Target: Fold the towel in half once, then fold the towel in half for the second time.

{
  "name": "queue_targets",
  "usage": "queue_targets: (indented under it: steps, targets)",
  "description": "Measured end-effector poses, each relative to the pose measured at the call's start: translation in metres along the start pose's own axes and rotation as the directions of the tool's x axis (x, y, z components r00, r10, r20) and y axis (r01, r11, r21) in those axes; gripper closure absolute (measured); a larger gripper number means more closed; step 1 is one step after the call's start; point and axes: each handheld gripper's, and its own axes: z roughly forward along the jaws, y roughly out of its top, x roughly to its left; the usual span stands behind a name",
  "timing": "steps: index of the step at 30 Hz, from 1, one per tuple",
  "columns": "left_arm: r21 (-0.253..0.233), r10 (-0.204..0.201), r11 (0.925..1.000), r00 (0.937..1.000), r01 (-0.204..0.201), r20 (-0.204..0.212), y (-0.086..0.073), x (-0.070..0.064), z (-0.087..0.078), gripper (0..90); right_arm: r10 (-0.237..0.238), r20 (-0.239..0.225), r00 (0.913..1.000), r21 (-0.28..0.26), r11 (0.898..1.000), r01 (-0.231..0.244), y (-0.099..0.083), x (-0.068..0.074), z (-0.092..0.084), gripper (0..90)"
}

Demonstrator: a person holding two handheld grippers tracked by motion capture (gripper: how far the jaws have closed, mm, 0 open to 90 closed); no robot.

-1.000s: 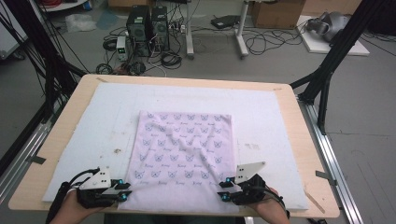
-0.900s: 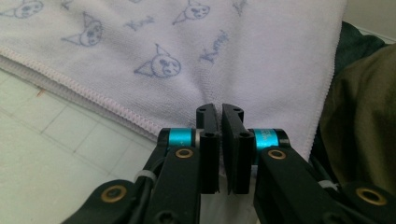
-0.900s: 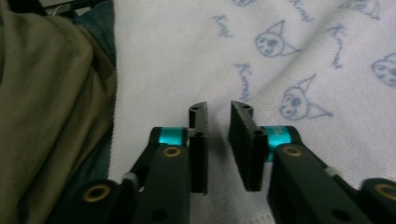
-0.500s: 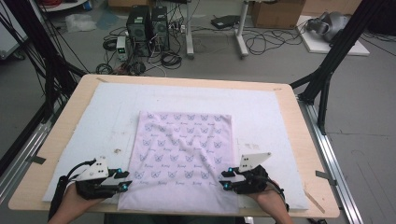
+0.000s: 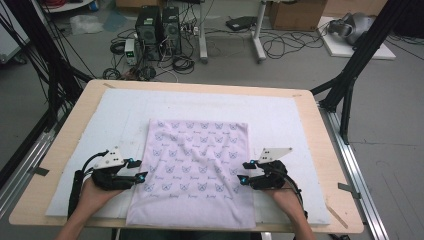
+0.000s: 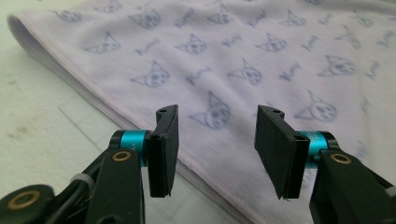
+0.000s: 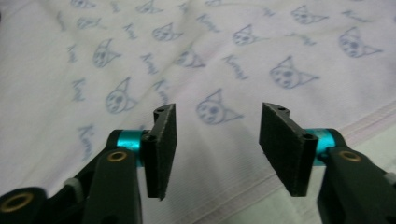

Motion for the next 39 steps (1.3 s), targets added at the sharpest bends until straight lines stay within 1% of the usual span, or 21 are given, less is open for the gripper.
queue_targets:
  steps: [2,3,5,9,10,11,12,14,22,25,29,32,33,36,39]
  targets:
    - [-0.008,-0.003,1.0,0.9999,0.003,-0.01,0.004,0.002,0.004,48.9,0.011,0.012,0.9999,-0.022,1.0,-0.011,0.001,-0.005,0.0,41.2]
    - [-0.007,-0.005,1.0,1.0,0.004,-0.009,0.006,0.004,0.007,48.4,0.019,0.006,0.9998,-0.027,0.999,-0.019,0.002,-0.007,0.0,40.2]
    - [-0.014,-0.007,0.9999,0.9999,0.006,-0.014,0.008,0.004,0.01,47.5,0.031,0.011,0.9995,-0.038,0.999,-0.031,0.003,-0.011,0.0,38.4]
    - [-0.029,-0.009,0.9996,0.9997,0.008,-0.021,0.013,0.005,0.014,46.1,0.038,0.0,0.9993,-0.058,0.998,-0.038,0.005,-0.017,-0.001,35.1]
    - [-0.027,-0.009,0.9996,0.9997,0.009,-0.022,0.013,0.005,0.014,45.4,0.035,0.004,0.9994,-0.068,0.997,-0.035,0.006,-0.019,0.0,34.2]
    - [-0.028,-0.012,0.9996,0.9996,0.011,-0.025,0.013,0.005,0.015,44.6,0.04,-0.003,0.9992,-0.068,0.997,-0.04,0.006,-0.019,-0.001,33.8]
    - [-0.024,-0.008,0.9997,0.9996,0.007,-0.026,0.013,0.006,0.015,44.4,0.038,0.001,0.9993,-0.071,0.997,-0.038,0.006,-0.02,-0.001,33.8]
    - [-0.022,-0.013,0.9997,0.9996,0.013,-0.025,0.012,0.006,0.016,44.0,0.043,0.002,0.9991,-0.063,0.997,-0.043,0.006,-0.02,-0.001,33.3]
    - [-0.029,-0.013,0.9995,0.9994,0.013,-0.031,0.011,0.009,0.013,42.8,0.026,0.013,0.9996,-0.054,0.998,-0.025,0.007,-0.017,0.001,30.9]
    - [-0.035,-0.01,0.9993,0.9996,0.009,-0.027,0.01,0.009,0.011,43.0,0.02,0.007,0.9998,-0.049,0.999,-0.019,0.008,-0.015,0.002,30.5]
    - [-0.033,-0.008,0.9994,0.9998,0.007,-0.02,0.011,0.01,0.011,43.2,0.007,0.005,1.0,-0.037,0.999,-0.007,0.008,-0.013,0.005,30.5]
    - [-0.025,-0.002,0.9997,0.9999,0.001,-0.016,0.011,0.01,0.013,43.2,0.01,0.001,0.9999,-0.029,1.0,-0.01,0.008,-0.012,0.006,30.2]
    - [-0.026,-0.002,0.9997,0.9999,0.001,-0.015,0.011,0.01,0.013,43.2,0.005,0.005,1.0,-0.028,1.0,-0.005,0.009,-0.013,0.006,30.1]
    - [-0.018,0.006,0.9998,0.9999,-0.006,-0.014,0.011,0.01,0.014,43.3,0.013,0.002,0.9999,-0.028,1.0,-0.013,0.008,-0.013,0.007,30.1]
    - [-0.011,0.007,0.9999,1.0,-0.007,-0.007,0.011,0.011,0.014,43.3,0.005,0.006,1.0,-0.034,0.999,-0.005,0.009,-0.013,0.007,30.1]
